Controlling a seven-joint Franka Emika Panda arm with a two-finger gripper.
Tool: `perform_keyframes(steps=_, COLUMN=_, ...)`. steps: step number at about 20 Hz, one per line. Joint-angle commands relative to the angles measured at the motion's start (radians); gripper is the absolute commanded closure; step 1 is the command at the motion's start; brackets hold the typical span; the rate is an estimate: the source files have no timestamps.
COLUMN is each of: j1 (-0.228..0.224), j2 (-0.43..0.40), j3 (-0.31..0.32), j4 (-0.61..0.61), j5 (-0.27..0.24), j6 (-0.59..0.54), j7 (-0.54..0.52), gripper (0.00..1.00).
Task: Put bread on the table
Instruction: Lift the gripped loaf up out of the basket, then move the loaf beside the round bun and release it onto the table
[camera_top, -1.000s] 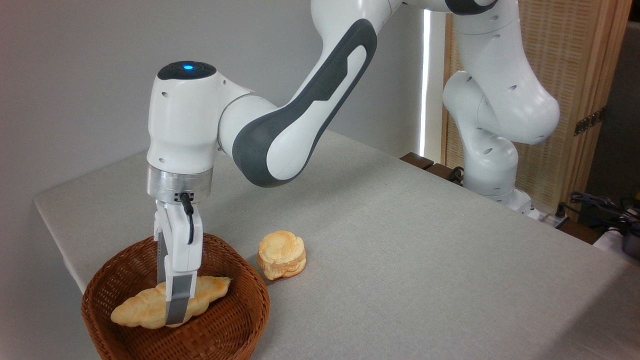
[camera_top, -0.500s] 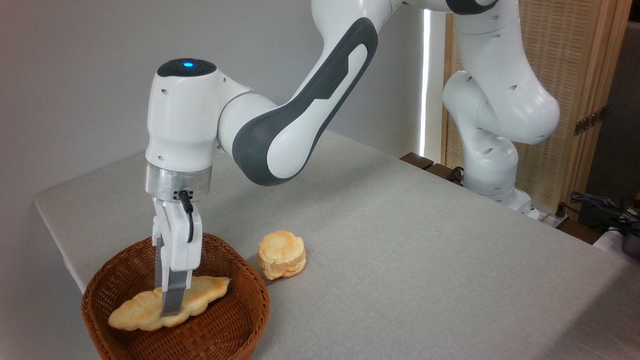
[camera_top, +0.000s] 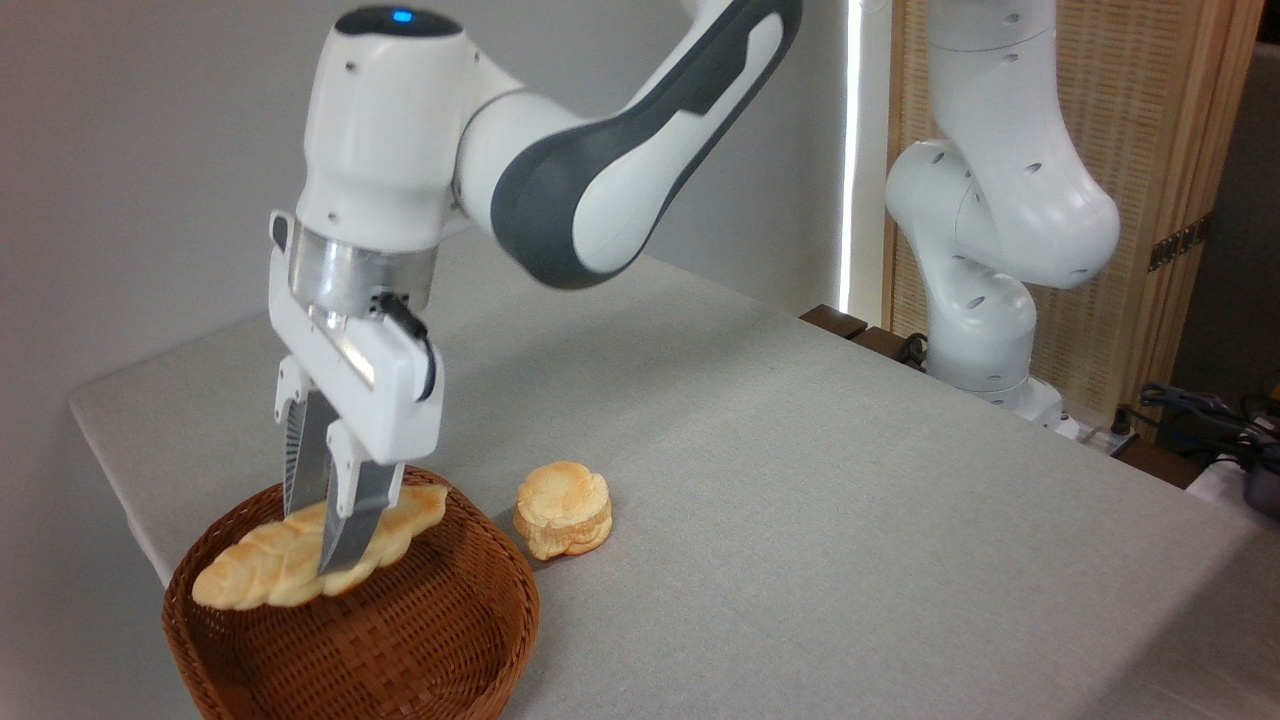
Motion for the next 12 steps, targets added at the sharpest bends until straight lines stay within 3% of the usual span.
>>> perform_keyframes(steps=1, j1=-0.005, j2=-0.076, j3=0.015, j4=-0.001, j5=-0.028, j6=-0.15, j7=-0.017, gripper=0.37)
perform_keyframes(steps=9, j1=-0.01, j2=-0.172, j3=0.022, j4=-0.01, j5=-0.026, j6=-0.477, j7=-0.068, gripper=0.34)
perform_keyframes(steps=12, j1=-0.015, j2=-0.202, j3=0.012, j4=-0.043, j5=-0.028, j6=-0.538, j7=-0.126, gripper=0.32)
